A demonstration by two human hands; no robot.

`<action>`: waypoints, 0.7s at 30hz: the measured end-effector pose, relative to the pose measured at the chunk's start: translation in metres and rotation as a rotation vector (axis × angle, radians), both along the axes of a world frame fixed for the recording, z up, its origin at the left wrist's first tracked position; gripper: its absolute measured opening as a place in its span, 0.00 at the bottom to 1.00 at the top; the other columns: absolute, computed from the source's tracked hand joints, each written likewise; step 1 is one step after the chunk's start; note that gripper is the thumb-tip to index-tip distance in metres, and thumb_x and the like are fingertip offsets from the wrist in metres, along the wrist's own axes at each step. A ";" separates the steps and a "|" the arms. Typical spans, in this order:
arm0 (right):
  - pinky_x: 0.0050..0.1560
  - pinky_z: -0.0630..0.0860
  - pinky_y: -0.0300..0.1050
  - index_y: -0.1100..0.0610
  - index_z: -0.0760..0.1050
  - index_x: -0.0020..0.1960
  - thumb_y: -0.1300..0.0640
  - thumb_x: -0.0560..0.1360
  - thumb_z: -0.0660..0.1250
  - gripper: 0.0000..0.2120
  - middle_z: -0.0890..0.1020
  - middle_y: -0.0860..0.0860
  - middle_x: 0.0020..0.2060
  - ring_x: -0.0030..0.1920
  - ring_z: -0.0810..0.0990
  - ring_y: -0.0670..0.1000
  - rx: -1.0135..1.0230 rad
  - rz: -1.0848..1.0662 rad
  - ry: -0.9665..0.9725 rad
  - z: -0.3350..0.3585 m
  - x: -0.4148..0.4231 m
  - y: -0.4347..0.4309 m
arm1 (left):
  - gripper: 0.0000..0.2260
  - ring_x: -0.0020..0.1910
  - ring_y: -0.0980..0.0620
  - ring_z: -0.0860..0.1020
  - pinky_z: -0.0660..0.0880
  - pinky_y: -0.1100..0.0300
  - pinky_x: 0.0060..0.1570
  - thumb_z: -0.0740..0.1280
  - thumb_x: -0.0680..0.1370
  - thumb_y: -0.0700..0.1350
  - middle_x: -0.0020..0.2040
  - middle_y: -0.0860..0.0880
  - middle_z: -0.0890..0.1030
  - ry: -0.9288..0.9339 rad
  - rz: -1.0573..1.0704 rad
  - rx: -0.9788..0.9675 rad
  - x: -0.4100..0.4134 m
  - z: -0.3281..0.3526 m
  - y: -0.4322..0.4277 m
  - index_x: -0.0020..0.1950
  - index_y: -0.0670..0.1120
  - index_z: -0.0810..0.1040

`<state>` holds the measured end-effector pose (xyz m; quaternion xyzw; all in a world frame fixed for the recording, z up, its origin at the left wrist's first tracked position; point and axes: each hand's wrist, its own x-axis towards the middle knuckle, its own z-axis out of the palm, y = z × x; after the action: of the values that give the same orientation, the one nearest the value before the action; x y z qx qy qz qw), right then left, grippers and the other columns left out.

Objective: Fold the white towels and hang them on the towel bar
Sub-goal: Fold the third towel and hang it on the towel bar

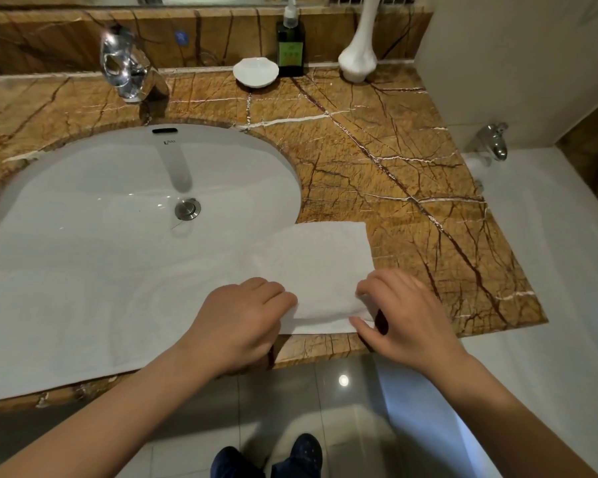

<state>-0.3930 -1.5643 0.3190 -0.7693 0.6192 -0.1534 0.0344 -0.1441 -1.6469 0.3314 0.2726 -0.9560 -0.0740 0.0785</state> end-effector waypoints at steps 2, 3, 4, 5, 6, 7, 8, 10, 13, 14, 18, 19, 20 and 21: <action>0.40 0.75 0.50 0.57 0.78 0.49 0.50 0.67 0.75 0.15 0.79 0.52 0.44 0.44 0.78 0.55 -0.009 0.006 0.021 0.000 -0.002 -0.001 | 0.14 0.35 0.47 0.79 0.69 0.61 0.21 0.57 0.70 0.44 0.40 0.50 0.82 0.039 0.008 -0.003 0.001 0.000 0.000 0.47 0.46 0.81; 0.38 0.75 0.50 0.57 0.78 0.49 0.51 0.67 0.74 0.15 0.79 0.52 0.43 0.43 0.78 0.55 -0.021 0.017 0.037 0.000 -0.002 -0.001 | 0.14 0.35 0.47 0.80 0.68 0.61 0.21 0.56 0.71 0.44 0.40 0.50 0.82 0.050 0.011 -0.002 0.000 0.000 -0.001 0.47 0.46 0.81; 0.37 0.75 0.50 0.57 0.79 0.48 0.53 0.66 0.74 0.14 0.79 0.52 0.42 0.42 0.78 0.55 -0.037 0.029 0.050 0.000 -0.001 -0.001 | 0.14 0.35 0.47 0.80 0.68 0.61 0.22 0.56 0.72 0.44 0.40 0.50 0.82 0.055 0.015 0.002 0.000 0.000 -0.002 0.48 0.46 0.80; 0.36 0.74 0.50 0.58 0.79 0.48 0.56 0.64 0.73 0.13 0.79 0.53 0.41 0.41 0.79 0.56 -0.054 0.039 0.057 -0.001 0.000 -0.002 | 0.14 0.35 0.48 0.80 0.67 0.62 0.22 0.56 0.72 0.45 0.41 0.50 0.82 0.052 0.020 0.008 0.000 -0.001 -0.003 0.48 0.46 0.80; 0.35 0.74 0.50 0.59 0.79 0.48 0.59 0.63 0.73 0.14 0.80 0.53 0.40 0.40 0.79 0.56 -0.069 0.049 0.062 -0.001 0.001 -0.002 | 0.13 0.36 0.48 0.80 0.67 0.62 0.23 0.57 0.73 0.46 0.41 0.50 0.82 0.045 0.019 0.013 0.000 -0.001 -0.004 0.49 0.46 0.80; 0.34 0.75 0.50 0.59 0.79 0.47 0.62 0.62 0.72 0.14 0.80 0.54 0.40 0.39 0.79 0.57 -0.085 0.057 0.062 -0.003 0.003 -0.002 | 0.12 0.37 0.49 0.80 0.66 0.62 0.23 0.59 0.73 0.47 0.42 0.51 0.82 0.031 0.011 0.018 0.001 -0.003 -0.005 0.49 0.47 0.79; 0.33 0.75 0.49 0.60 0.80 0.47 0.63 0.62 0.72 0.13 0.81 0.54 0.39 0.38 0.79 0.57 -0.104 0.057 0.057 -0.003 0.005 -0.002 | 0.10 0.39 0.49 0.80 0.66 0.61 0.23 0.62 0.73 0.48 0.43 0.52 0.82 0.011 -0.001 0.021 0.001 -0.005 -0.005 0.50 0.48 0.79; 0.31 0.75 0.49 0.60 0.81 0.46 0.64 0.67 0.71 0.08 0.81 0.53 0.36 0.36 0.80 0.56 -0.139 0.016 0.018 -0.005 0.009 -0.002 | 0.12 0.42 0.49 0.79 0.67 0.60 0.23 0.71 0.69 0.49 0.45 0.52 0.81 -0.030 -0.005 0.026 0.000 -0.007 -0.005 0.51 0.49 0.80; 0.28 0.76 0.48 0.59 0.81 0.44 0.63 0.70 0.73 0.03 0.82 0.53 0.34 0.34 0.81 0.55 -0.181 -0.079 -0.051 -0.004 0.009 -0.007 | 0.15 0.42 0.47 0.79 0.70 0.60 0.23 0.76 0.66 0.47 0.46 0.50 0.81 -0.015 0.072 0.069 -0.008 -0.006 -0.004 0.51 0.48 0.81; 0.29 0.77 0.48 0.59 0.81 0.43 0.63 0.70 0.73 0.03 0.83 0.53 0.35 0.35 0.81 0.55 -0.202 -0.095 -0.061 -0.004 0.007 -0.008 | 0.16 0.43 0.47 0.79 0.70 0.60 0.23 0.77 0.65 0.46 0.45 0.49 0.81 -0.004 0.094 0.077 -0.013 -0.005 -0.003 0.51 0.47 0.81; 0.35 0.79 0.48 0.59 0.81 0.44 0.61 0.73 0.71 0.02 0.84 0.52 0.39 0.40 0.83 0.52 -0.295 -0.101 -0.116 -0.007 0.007 -0.005 | 0.21 0.44 0.45 0.79 0.68 0.61 0.24 0.78 0.62 0.41 0.46 0.46 0.81 -0.010 0.106 0.037 -0.031 -0.004 0.001 0.55 0.45 0.82; 0.36 0.79 0.49 0.59 0.82 0.45 0.62 0.73 0.71 0.02 0.84 0.52 0.40 0.41 0.83 0.53 -0.291 -0.094 -0.116 -0.010 0.009 -0.004 | 0.22 0.44 0.45 0.79 0.68 0.62 0.24 0.78 0.62 0.41 0.46 0.45 0.81 -0.013 0.104 0.031 -0.033 -0.004 0.001 0.55 0.45 0.82; 0.36 0.79 0.49 0.60 0.82 0.45 0.64 0.72 0.71 0.02 0.84 0.53 0.40 0.42 0.83 0.53 -0.279 -0.090 -0.114 -0.015 0.011 -0.002 | 0.23 0.44 0.44 0.79 0.67 0.62 0.24 0.78 0.61 0.40 0.46 0.45 0.81 -0.022 0.099 0.024 -0.033 -0.004 0.000 0.55 0.44 0.82; 0.37 0.80 0.50 0.60 0.82 0.46 0.66 0.71 0.72 0.04 0.84 0.54 0.41 0.43 0.83 0.54 -0.267 -0.088 -0.113 -0.019 0.012 -0.001 | 0.24 0.43 0.44 0.80 0.67 0.62 0.23 0.77 0.60 0.38 0.46 0.45 0.81 -0.033 0.088 0.014 -0.032 -0.003 -0.001 0.55 0.44 0.82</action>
<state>-0.3807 -1.5652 0.3004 -0.7295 0.6233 -0.2787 -0.0402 -0.1761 -1.6479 0.3279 0.3163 -0.9437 -0.0726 0.0641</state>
